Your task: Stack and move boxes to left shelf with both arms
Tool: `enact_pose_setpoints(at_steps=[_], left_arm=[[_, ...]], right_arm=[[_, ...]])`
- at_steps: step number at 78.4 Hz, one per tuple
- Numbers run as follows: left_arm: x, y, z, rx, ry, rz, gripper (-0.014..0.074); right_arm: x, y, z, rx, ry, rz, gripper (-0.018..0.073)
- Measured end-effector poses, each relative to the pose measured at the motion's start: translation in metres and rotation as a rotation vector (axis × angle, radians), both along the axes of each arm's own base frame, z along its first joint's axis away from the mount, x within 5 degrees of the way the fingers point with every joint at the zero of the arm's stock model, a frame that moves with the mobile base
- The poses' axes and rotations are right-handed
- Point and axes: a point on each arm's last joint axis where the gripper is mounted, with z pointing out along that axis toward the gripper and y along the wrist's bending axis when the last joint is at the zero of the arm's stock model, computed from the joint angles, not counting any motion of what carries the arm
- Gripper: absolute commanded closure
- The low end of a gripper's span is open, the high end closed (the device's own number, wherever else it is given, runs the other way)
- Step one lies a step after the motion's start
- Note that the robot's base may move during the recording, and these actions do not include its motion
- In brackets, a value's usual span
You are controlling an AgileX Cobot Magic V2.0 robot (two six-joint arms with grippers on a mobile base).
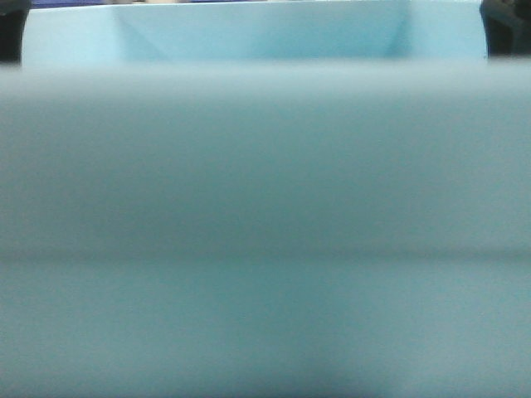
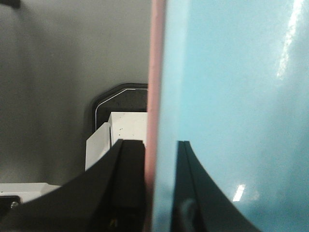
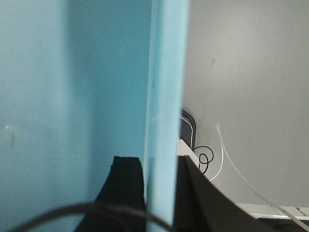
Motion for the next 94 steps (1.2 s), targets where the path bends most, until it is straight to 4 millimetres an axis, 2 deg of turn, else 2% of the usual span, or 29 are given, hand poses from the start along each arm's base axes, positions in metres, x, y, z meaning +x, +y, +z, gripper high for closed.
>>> enact_pose_setpoints(at_steps=[94], left_arm=[[0.0000,-0.0002,0.0000,-0.002,0.000,0.000,0.0596]], right_arm=[[-0.0004,0.0000,-0.0001,0.000,0.005,-0.001,0.0503]])
